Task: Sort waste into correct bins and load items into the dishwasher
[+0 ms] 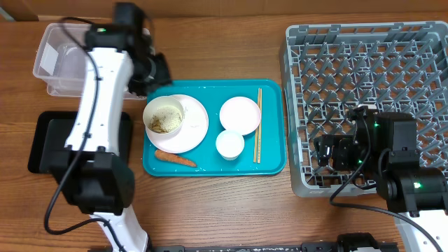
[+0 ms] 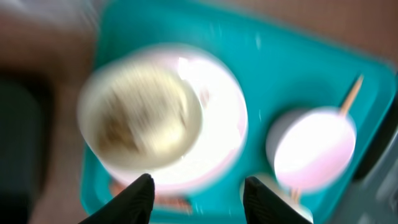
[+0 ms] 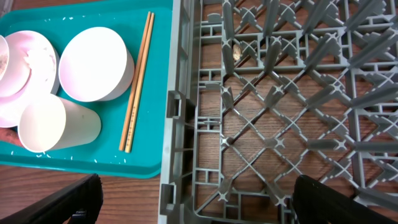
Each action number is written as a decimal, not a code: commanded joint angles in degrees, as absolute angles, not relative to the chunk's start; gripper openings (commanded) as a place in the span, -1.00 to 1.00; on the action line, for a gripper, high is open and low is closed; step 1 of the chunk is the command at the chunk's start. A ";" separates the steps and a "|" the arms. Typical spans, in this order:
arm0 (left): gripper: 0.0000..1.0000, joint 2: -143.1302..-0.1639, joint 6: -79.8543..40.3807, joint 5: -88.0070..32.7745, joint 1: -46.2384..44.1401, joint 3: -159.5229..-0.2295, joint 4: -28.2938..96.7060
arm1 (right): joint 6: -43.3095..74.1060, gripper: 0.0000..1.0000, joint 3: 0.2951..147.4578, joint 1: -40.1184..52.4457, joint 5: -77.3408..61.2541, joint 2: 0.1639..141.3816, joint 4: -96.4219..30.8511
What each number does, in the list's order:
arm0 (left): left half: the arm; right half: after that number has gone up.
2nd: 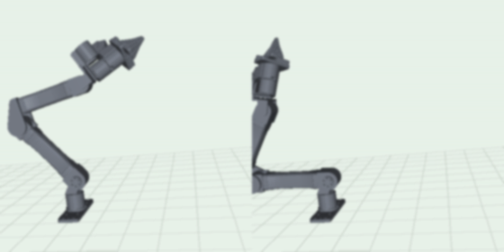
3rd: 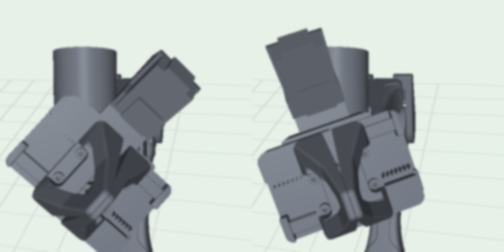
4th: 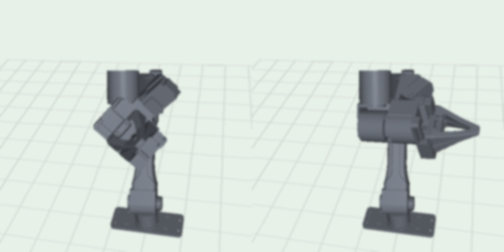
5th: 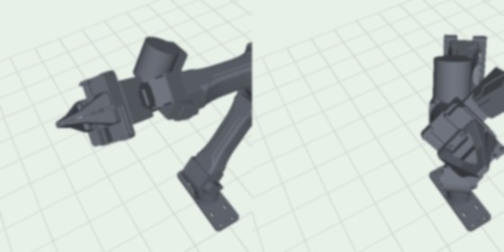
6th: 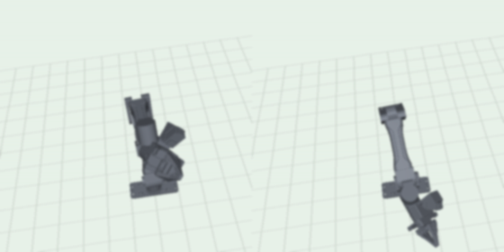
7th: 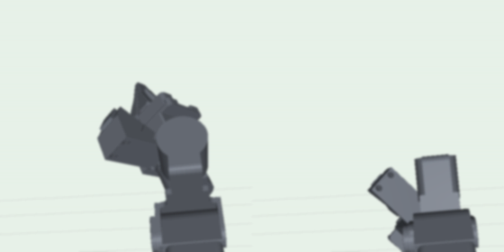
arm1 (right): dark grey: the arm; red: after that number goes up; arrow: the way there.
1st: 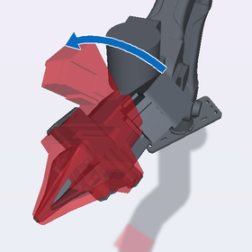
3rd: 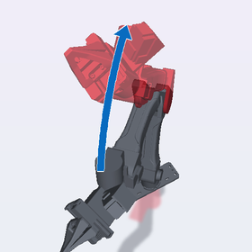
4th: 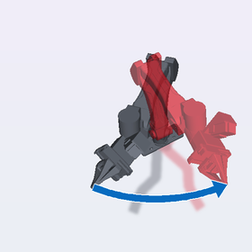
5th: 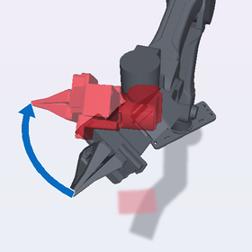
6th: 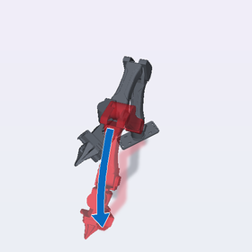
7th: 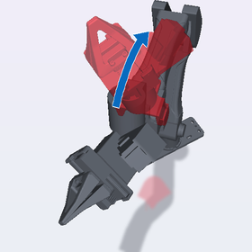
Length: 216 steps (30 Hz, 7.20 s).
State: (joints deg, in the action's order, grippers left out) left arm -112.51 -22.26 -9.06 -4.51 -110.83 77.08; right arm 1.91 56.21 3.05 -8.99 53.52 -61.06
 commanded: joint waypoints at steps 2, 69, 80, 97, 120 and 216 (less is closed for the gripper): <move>0.04 -111.98 -31.48 -8.05 -12.82 -110.24 80.99 | 2.20 1.00 57.82 3.16 -9.06 53.19 -60.80; 0.16 -112.20 -59.13 15.64 -23.64 -86.24 56.42 | 2.22 1.00 57.82 3.16 -9.08 53.19 -61.28; 0.15 -112.22 -59.13 15.59 -23.66 -86.17 56.47 | 2.22 1.00 57.82 3.16 -9.08 53.19 -61.25; 0.18 -112.22 -59.00 15.03 -23.64 -75.83 44.99 | 2.22 1.00 57.82 3.16 -9.08 53.17 -61.28; -0.92 -112.22 -56.53 15.20 -23.64 -74.72 43.48 | 2.22 1.00 57.82 3.16 -9.08 53.19 -61.45; -0.91 -107.68 -27.88 9.37 -18.02 -72.86 47.68 | 2.22 1.00 57.82 3.16 -9.08 53.17 -62.30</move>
State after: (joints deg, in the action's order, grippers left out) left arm -108.66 -27.29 8.86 -18.26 -73.30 47.77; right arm 1.91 56.21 3.05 -8.99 53.52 -62.57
